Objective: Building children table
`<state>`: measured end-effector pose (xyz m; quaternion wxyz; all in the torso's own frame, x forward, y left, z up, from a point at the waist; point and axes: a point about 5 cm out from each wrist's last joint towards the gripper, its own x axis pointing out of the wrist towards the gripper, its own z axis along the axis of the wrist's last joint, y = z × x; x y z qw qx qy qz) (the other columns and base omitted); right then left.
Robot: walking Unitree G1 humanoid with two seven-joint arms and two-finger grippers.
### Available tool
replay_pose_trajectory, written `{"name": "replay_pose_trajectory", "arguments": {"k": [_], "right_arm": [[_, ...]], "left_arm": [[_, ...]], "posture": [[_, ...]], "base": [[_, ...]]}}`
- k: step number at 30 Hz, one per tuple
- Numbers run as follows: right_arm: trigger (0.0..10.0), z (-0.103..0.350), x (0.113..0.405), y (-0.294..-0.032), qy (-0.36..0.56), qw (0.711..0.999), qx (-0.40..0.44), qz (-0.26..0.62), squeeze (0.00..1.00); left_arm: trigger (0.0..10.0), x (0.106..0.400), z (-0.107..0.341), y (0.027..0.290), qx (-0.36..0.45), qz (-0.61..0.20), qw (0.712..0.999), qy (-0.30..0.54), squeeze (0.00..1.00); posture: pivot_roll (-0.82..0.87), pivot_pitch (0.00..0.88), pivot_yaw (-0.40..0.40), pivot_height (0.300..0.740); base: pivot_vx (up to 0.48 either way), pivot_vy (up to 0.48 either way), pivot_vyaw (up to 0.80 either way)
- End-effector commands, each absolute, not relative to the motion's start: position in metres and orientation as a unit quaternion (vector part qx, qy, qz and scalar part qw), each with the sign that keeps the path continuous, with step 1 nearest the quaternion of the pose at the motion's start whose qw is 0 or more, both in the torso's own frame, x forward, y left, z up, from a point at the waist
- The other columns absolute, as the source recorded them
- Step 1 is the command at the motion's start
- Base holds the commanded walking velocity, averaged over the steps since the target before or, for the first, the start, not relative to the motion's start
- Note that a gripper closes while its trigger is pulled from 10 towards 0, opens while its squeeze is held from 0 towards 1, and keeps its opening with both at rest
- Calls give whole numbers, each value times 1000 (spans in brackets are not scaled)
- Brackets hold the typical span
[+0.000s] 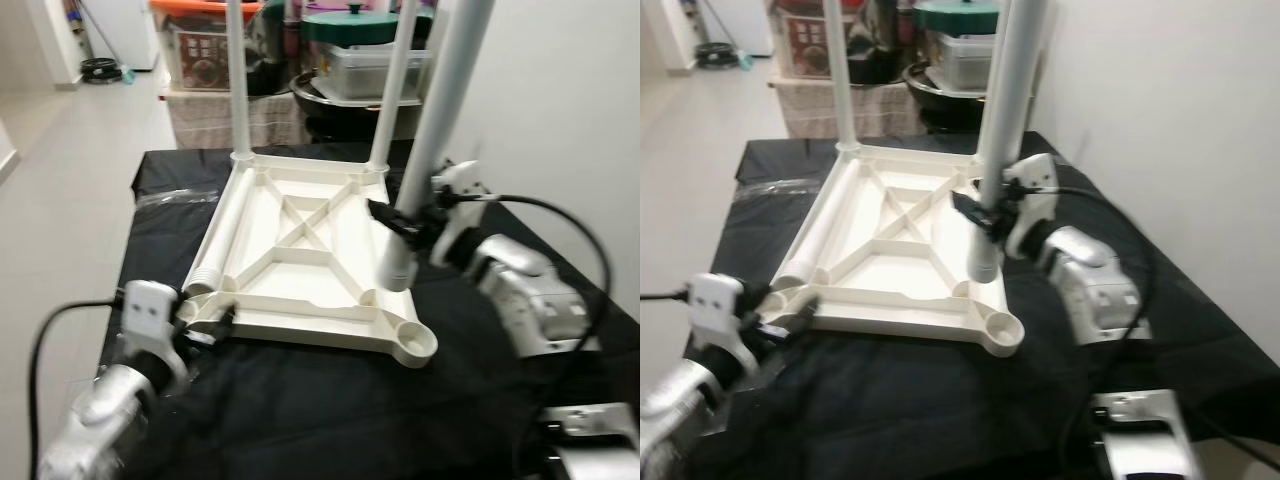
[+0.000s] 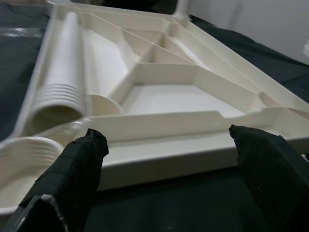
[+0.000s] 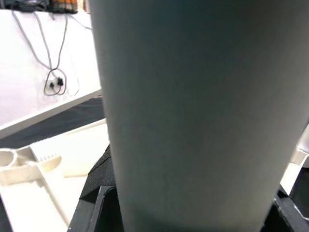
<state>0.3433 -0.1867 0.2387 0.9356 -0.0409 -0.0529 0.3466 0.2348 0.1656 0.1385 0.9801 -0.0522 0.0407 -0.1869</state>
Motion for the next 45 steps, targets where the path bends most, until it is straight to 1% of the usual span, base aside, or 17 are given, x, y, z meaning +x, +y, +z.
{"name": "replay_pose_trajectory", "arguments": {"k": [1,6,9,12,13,17,24,26,28,31,33,34,35,37,40,43,45], "right_arm": [[0,231,338,-192,-49,927,-23,371,0],[0,219,328,-196,-34,914,-41,402,0],[0,207,319,-205,-14,914,-18,404,0],[0,203,316,-207,-8,912,-18,409,0],[0,193,314,-212,2,914,-22,405,0],[0,184,313,-215,8,917,-25,398,0],[0,180,314,-212,5,921,-18,390,0],[0,172,322,-200,-1,933,-8,360,0],[0,176,328,-188,-21,941,16,336,0],[0,185,329,-181,-47,942,22,333,0],[0,191,327,-173,-66,937,12,344,0],[0,196,328,-170,-74,938,40,336,0],[0,199,329,-168,-79,938,62,331,0],[0,203,330,-167,-83,941,60,322,0],[0,205,330,-166,-90,941,58,320,0],[0,212,329,-165,-110,943,94,299,0],[0,213,329,-165,-112,944,99,295,0]], "left_arm": [[10000,234,140,160,-54,-182,981,36,0],[10000,235,138,162,-52,-163,985,36,0],[10000,236,139,169,-58,-145,987,37,0],[10000,236,138,171,-61,-139,988,37,0],[10000,236,138,171,-63,-140,987,36,0],[10000,237,139,167,-66,-145,987,34,0],[10000,238,140,163,-66,-152,986,32,0],[10000,238,141,162,-61,-157,985,31,0],[10000,237,143,162,-61,-158,985,27,0],[10000,237,143,163,-55,-159,985,29,0],[10000,237,142,161,-46,-163,985,31,0],[10000,237,143,160,-55,-161,985,26,0],[10000,237,143,159,-62,-160,985,23,0],[10000,238,146,158,-76,-160,984,13,0],[10000,238,146,157,-75,-161,984,13,0],[10000,238,145,156,-73,-165,983,18,0],[10000,238,145,156,-73,-165,983,18,0]], "posture": [[94,0,-97,740],[94,0,-95,740],[91,0,-90,740],[91,0,-90,740],[84,0,-80,740],[85,0,-79,740],[87,0,-75,740],[104,0,-81,740],[107,0,-83,740],[107,0,-83,740],[107,0,-83,740],[107,0,-79,740],[107,0,-79,740],[105,0,-73,740],[103,0,-71,740],[98,0,-64,740],[97,0,-63,740]], "base": [[0,0,0],[0,0,0],[0,0,0],[0,0,0],[0,0,0],[0,0,0],[0,0,0],[0,0,0],[0,0,0],[0,-472,0],[0,-472,800],[0,-472,794],[0,-472,794],[0,0,0],[0,0,533],[0,0,533],[0,0,0]]}}
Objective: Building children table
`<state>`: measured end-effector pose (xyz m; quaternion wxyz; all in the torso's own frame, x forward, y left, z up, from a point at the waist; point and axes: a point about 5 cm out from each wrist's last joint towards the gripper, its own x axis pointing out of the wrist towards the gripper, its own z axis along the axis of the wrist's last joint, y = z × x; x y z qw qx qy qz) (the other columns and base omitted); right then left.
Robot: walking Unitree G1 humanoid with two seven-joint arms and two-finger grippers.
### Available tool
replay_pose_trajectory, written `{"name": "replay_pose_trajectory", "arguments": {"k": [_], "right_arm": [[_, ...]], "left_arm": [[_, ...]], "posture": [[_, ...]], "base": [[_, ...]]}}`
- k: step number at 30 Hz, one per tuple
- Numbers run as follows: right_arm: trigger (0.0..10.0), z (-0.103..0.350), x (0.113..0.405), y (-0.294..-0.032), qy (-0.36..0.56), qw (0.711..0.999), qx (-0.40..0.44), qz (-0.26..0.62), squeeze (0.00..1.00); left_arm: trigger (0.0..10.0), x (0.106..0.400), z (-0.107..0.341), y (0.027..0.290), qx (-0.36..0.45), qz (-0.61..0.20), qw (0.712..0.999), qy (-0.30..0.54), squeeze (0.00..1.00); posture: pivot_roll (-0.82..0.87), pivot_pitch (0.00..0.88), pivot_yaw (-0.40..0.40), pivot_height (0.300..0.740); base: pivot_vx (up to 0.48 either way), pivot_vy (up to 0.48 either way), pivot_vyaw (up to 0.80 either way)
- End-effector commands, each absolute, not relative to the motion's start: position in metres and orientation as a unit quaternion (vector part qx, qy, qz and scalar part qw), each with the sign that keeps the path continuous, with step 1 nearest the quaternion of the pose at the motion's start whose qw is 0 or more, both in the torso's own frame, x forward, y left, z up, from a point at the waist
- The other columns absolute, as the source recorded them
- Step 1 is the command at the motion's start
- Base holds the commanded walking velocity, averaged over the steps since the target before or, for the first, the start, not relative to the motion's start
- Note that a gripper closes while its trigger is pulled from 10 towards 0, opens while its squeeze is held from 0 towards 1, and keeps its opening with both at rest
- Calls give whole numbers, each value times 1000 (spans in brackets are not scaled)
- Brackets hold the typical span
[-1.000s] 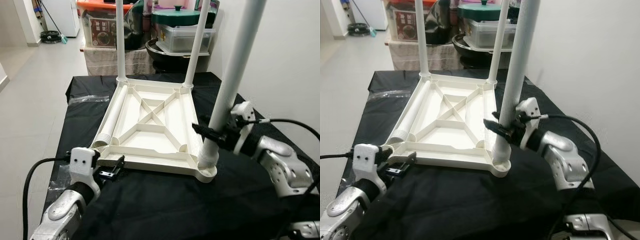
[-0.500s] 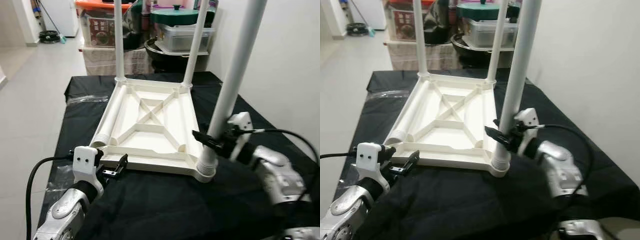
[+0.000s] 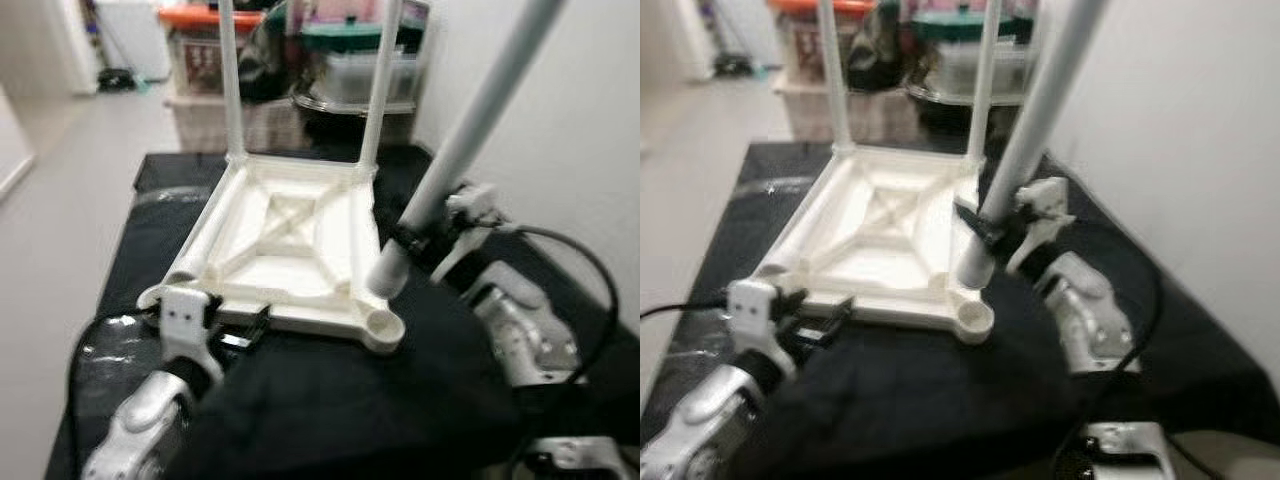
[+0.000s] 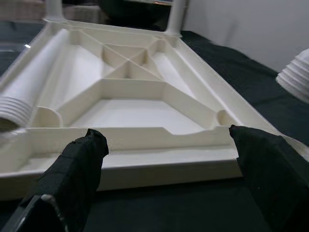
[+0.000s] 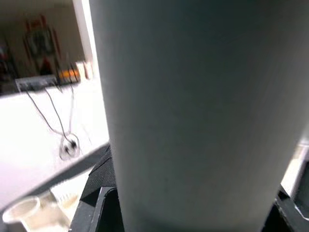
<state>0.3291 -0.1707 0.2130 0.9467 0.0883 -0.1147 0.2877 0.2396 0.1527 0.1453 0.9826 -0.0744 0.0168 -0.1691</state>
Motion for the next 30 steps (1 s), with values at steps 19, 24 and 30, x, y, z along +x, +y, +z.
{"name": "replay_pose_trajectory", "arguments": {"k": [19,24,30], "right_arm": [[0,185,309,-174,-106,977,64,176,0],[0,193,292,-186,-137,981,75,120,0],[0,196,278,-174,-111,978,57,168,0]], "left_arm": [[10000,225,124,175,-62,-97,992,60,0],[10000,218,121,172,-71,-89,991,65,0],[10000,219,119,167,-74,-98,990,70,0]], "posture": [[116,0,-78,740],[111,0,-85,740],[94,0,-76,740]], "base": [[0,0,0],[0,0,0],[0,0,0]]}}
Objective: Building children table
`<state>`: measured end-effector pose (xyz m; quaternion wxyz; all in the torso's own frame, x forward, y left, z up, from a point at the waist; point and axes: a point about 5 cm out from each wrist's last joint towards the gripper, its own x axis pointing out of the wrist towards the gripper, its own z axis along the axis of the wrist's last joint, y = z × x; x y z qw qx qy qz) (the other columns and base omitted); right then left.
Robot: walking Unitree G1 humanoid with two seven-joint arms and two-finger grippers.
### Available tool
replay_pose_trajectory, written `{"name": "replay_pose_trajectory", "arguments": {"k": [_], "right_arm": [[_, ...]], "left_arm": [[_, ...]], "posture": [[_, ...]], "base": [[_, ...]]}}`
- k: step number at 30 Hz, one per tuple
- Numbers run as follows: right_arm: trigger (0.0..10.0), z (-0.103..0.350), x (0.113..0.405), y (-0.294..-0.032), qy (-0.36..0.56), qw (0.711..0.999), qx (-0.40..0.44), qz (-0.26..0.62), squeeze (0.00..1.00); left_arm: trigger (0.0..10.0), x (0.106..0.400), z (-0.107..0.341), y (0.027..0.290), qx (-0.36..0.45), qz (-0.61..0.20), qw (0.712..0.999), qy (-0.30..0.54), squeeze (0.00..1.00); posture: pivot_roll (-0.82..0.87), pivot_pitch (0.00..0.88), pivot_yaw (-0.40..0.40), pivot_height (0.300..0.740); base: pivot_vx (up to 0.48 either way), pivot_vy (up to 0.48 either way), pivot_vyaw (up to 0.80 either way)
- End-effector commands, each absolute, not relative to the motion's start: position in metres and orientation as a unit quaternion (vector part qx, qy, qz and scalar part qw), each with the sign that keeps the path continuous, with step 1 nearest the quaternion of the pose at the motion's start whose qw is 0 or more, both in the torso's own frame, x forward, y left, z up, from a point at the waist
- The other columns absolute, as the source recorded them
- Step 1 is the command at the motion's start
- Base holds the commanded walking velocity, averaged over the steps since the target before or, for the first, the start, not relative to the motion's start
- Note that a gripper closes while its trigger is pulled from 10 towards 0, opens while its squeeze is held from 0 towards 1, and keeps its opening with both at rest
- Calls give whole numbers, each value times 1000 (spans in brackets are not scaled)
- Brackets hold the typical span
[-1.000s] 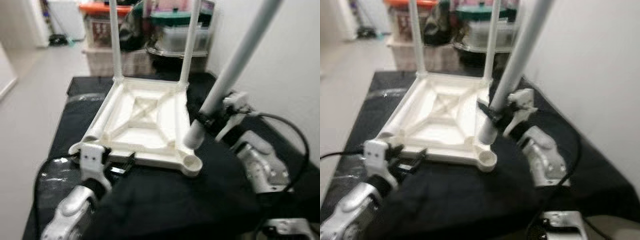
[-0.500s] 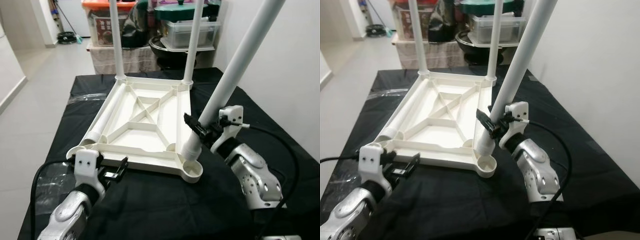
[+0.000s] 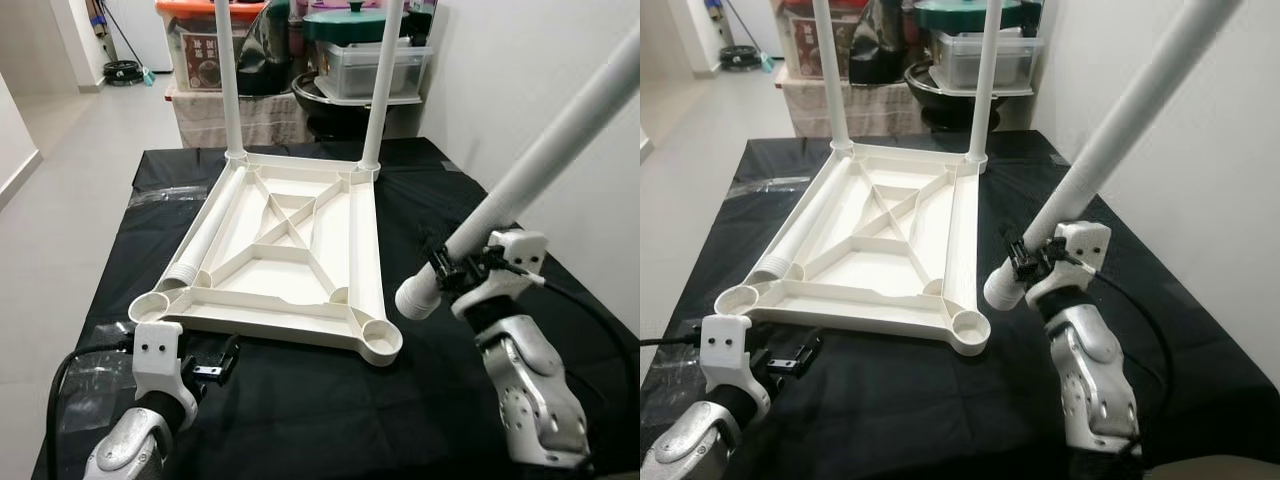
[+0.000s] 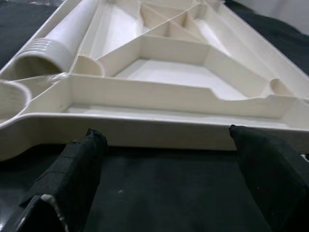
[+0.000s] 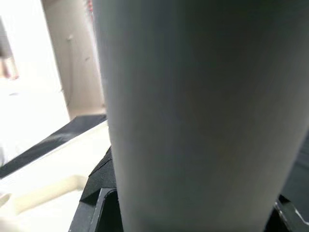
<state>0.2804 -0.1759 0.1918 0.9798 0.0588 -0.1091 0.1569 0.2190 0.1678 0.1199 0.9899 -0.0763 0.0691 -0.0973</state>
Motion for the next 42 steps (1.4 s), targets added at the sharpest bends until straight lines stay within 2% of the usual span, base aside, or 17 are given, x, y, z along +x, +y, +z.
{"name": "replay_pose_trajectory", "arguments": {"k": [1,11,17,33,35,42], "right_arm": [[0,196,279,-175,-107,978,49,171,0],[0,187,281,-171,-85,982,38,165,0],[0,168,281,-151,-35,977,29,208,0],[0,154,292,-148,-4,978,6,210,0],[0,154,296,-138,0,973,6,230,0],[0,150,298,-126,8,969,12,247,0]], "left_arm": [[10000,220,119,167,-74,-99,990,70,0],[10000,223,120,162,-77,-105,989,67,0],[10000,222,118,161,-76,-108,989,70,0],[10000,222,118,159,-74,-107,989,70,0],[10000,223,118,159,-73,-110,989,70,0],[10000,222,118,158,-75,-109,989,70,0]], "posture": [[81,0,-75,740],[89,0,-84,740],[97,0,-91,740],[111,0,-100,740],[113,0,-102,740],[125,0,-118,740]], "base": [[0,0,0],[0,0,0],[0,0,0],[0,0,0],[0,0,0],[0,0,0]]}}
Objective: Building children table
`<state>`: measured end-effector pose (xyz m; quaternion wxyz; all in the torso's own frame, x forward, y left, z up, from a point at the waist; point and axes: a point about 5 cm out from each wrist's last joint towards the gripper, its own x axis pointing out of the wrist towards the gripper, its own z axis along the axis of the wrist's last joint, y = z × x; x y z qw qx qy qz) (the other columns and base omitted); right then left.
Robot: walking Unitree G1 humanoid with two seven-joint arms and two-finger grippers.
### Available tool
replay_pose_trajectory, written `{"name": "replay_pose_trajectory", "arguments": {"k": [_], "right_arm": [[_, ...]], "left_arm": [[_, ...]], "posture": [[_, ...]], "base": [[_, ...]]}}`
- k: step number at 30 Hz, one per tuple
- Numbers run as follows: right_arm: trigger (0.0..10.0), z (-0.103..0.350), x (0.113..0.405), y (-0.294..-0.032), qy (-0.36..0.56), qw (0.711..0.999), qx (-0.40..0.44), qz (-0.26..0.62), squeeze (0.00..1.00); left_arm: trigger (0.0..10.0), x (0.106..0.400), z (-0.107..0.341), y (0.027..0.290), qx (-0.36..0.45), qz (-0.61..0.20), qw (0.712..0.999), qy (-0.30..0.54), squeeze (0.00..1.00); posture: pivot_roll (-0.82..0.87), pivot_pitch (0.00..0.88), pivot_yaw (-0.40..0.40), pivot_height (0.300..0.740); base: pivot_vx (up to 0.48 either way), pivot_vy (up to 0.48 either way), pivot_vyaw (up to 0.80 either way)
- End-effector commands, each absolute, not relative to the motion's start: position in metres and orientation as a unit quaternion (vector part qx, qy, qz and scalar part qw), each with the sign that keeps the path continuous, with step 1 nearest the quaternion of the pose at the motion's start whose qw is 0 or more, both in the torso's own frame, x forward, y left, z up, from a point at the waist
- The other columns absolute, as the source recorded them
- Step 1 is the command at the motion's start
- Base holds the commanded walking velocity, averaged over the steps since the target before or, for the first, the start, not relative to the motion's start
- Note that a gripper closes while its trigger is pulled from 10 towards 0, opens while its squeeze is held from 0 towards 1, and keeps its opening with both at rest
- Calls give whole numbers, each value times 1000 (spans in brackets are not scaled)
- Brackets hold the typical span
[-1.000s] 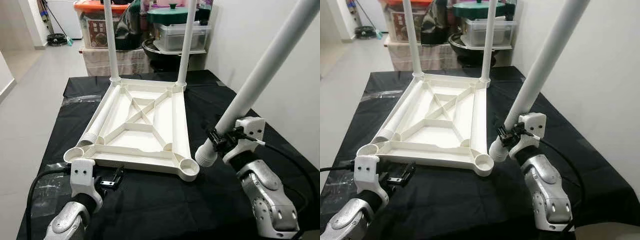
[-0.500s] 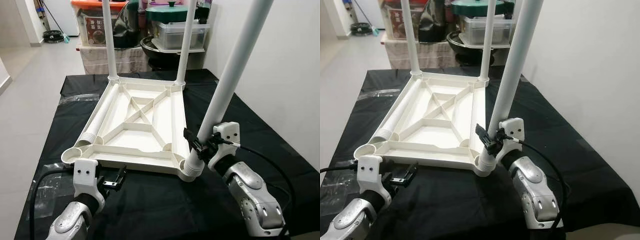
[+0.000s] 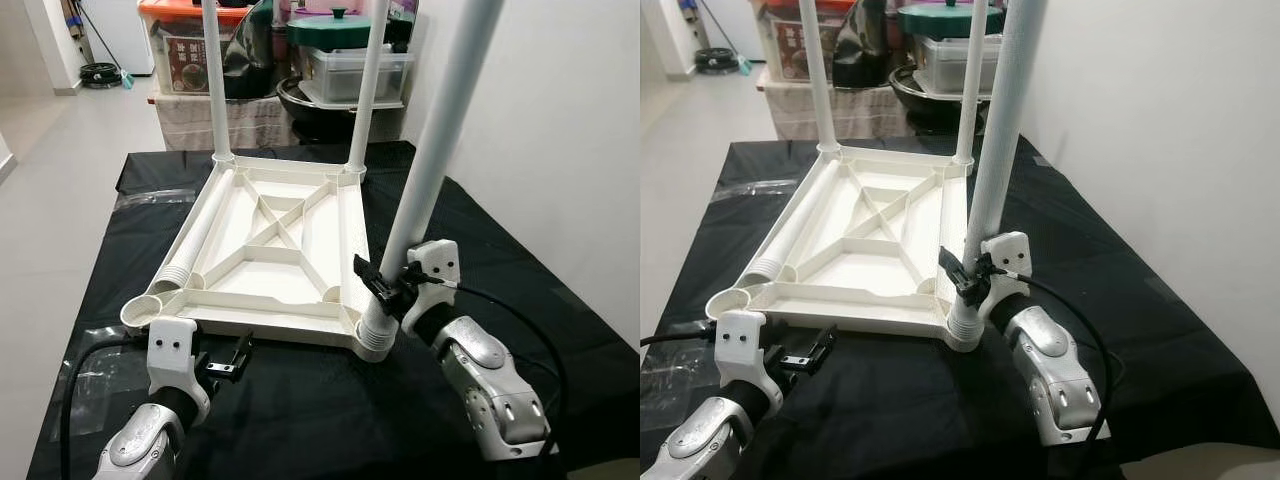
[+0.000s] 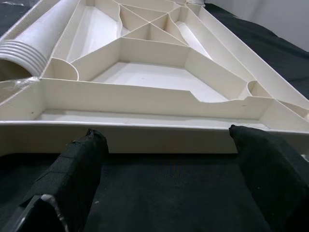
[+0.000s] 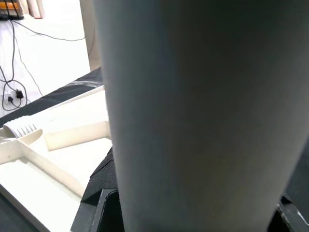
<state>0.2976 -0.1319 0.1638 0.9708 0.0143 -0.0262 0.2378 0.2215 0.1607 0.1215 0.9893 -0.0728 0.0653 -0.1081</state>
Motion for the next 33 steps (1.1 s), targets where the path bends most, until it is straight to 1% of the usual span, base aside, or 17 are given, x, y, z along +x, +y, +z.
{"name": "replay_pose_trajectory", "arguments": {"k": [1,7,10,11,15,16,22,26,28,29,33], "right_arm": [[0,150,298,-126,8,969,12,247,0],[0,145,301,-123,15,968,12,252,0],[0,141,302,-126,21,970,8,243,0],[0,136,304,-134,26,973,6,229,0],[0,134,306,-141,29,976,3,214,0],[0,132,307,-149,32,980,6,197,0],[0,131,306,-162,37,983,10,178,0],[0,131,304,-162,37,983,11,181,0],[0,131,303,-160,37,982,11,186,0],[0,128,299,-155,39,979,11,200,0],[0,124,297,-159,46,978,11,201,0]], "left_arm": [[10000,222,118,158,-75,-109,989,70,0],[10000,220,117,158,-76,-108,989,73,0],[10000,219,116,158,-76,-108,989,74,0],[10000,220,117,158,-76,-108,989,74,0],[10000,220,116,158,-76,-109,988,74,0],[10000,221,116,158,-76,-110,988,75,0],[10000,222,116,156,-76,-115,988,75,0],[10000,223,116,155,-76,-118,987,75,0],[10000,224,116,155,-76,-118,987,76,0],[10000,224,115,155,-76,-120,987,76,0],[10000,224,115,156,-77,-119,987,78,0]], "posture": [[125,0,-118,740],[130,0,-121,740],[129,0,-121,740],[128,0,-119,740],[126,0,-117,740],[123,0,-113,740],[114,0,-104,740],[109,0,-99,740],[109,0,-99,740],[108,0,-96,740],[107,0,-94,740]], "base": [[0,0,0],[0,0,0],[0,0,0],[0,0,0],[0,0,0],[0,0,0],[0,0,0],[0,0,0],[0,0,0],[0,0,0],[0,0,0]]}}
